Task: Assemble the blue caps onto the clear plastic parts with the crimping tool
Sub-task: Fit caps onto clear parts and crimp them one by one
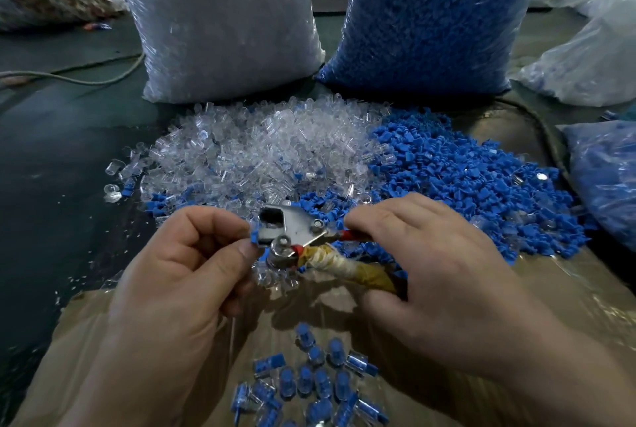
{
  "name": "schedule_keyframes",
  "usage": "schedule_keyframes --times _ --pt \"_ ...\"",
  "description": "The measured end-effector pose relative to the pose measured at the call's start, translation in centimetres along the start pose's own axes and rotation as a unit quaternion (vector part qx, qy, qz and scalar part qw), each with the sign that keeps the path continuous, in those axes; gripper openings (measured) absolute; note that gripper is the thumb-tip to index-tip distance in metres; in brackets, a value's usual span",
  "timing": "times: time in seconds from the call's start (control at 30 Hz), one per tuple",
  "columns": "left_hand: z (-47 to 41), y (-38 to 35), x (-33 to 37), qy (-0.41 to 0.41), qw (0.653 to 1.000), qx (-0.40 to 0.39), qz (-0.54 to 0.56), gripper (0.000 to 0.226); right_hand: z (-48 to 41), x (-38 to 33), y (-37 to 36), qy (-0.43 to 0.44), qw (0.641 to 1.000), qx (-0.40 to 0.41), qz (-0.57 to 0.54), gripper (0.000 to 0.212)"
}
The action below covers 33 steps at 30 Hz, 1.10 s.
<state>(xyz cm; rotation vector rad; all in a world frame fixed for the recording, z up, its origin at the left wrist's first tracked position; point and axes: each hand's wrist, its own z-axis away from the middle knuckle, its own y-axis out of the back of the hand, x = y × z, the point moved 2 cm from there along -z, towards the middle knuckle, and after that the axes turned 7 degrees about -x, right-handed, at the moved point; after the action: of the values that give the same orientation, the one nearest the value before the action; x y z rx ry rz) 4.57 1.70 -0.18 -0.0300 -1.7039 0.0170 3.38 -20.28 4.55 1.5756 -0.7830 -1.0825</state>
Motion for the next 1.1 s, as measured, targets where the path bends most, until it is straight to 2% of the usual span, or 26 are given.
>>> schedule_keyframes --times 0.17,0.37,0.53,0.73,0.83,0.9,1.0,1.1 --pt "0.2 0.2 -0.1 -0.007 1.000 -0.006 -0.010 0.024 0.1 0.1 -0.1 0.001 0.999 -0.016 -0.028 0.060" --pt "0.4 0.2 0.0 -0.018 1.000 -0.007 -0.002 0.022 0.1 -0.4 -0.3 0.010 1.000 -0.011 -0.014 0.053" --pt "0.5 0.1 0.0 -0.025 0.999 -0.009 -0.020 0.024 0.0 -0.5 -0.5 0.007 0.999 -0.032 0.002 0.058" --pt "0.5 0.1 0.3 -0.015 1.000 -0.007 -0.018 0.025 -0.1 -0.5 -0.1 0.013 0.999 -0.031 0.001 0.056" --pt "0.8 -0.3 0.7 -0.010 0.999 -0.009 -0.042 0.028 0.2 0.0 0.1 0.012 1.000 -0.006 -0.004 0.050" --pt "1.0 -0.7 0.7 -0.004 0.996 -0.005 -0.084 0.034 0.2 0.8 0.4 -0.003 1.000 0.000 0.009 0.058" --pt "1.1 -1.0 0.2 0.013 0.992 -0.002 -0.123 0.013 0.1 1.2 0.3 -0.021 0.999 -0.035 0.011 0.069" --pt "1.0 -0.8 0.2 0.019 0.995 0.014 -0.098 0.020 0.1 0.8 -0.1 -0.006 1.000 -0.027 -0.009 0.063"
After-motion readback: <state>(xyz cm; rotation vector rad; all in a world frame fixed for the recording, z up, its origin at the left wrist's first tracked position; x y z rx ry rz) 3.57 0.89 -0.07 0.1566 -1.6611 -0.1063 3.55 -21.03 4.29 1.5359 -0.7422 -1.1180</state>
